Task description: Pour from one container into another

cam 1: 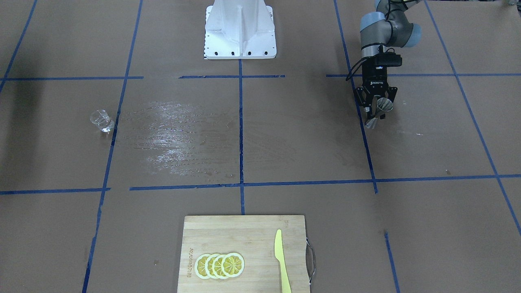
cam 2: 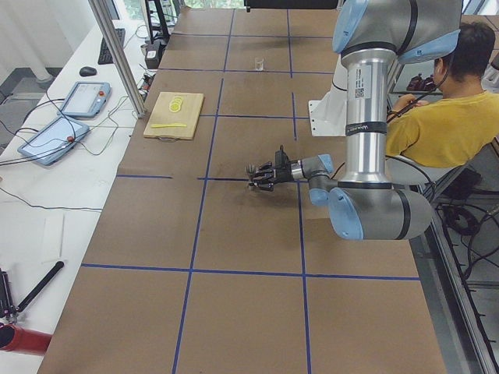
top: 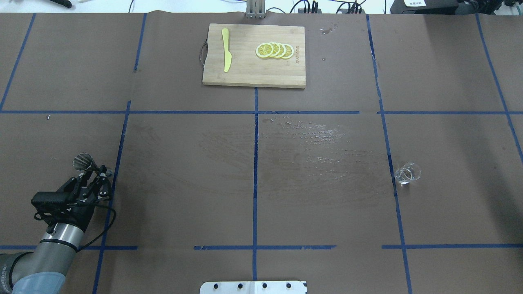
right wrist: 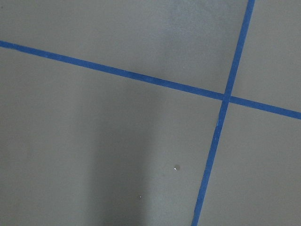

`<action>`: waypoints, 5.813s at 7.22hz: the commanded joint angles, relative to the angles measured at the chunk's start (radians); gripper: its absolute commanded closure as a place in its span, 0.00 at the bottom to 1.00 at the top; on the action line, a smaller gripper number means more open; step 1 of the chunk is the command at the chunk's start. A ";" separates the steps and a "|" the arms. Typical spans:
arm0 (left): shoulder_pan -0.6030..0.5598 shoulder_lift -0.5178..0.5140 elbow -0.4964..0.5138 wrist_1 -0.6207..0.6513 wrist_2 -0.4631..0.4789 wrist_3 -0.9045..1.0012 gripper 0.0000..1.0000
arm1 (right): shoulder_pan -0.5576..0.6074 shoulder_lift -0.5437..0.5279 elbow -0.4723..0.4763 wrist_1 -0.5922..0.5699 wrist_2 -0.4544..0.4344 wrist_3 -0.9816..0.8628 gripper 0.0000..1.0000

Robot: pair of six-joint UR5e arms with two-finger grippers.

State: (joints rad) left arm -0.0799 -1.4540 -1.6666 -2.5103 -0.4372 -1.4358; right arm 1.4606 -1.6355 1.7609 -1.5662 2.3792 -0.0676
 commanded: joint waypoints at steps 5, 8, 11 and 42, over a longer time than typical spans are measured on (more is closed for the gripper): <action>-0.001 0.006 0.005 -0.038 0.083 0.005 1.00 | 0.000 0.000 -0.001 0.000 -0.002 0.000 0.00; 0.000 0.004 0.017 -0.038 0.125 0.005 1.00 | 0.000 0.003 0.002 0.002 0.017 0.002 0.00; 0.003 -0.008 0.016 -0.061 0.153 0.009 1.00 | -0.017 0.009 -0.006 0.169 0.023 0.023 0.00; 0.012 -0.144 0.028 -0.091 0.155 0.052 1.00 | -1.402 -0.058 -0.060 0.692 -1.924 1.666 0.16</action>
State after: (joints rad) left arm -0.0675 -1.5984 -1.6363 -2.6016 -0.2835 -1.3844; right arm 0.0547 -1.6927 1.7050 -0.8766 0.4512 1.6003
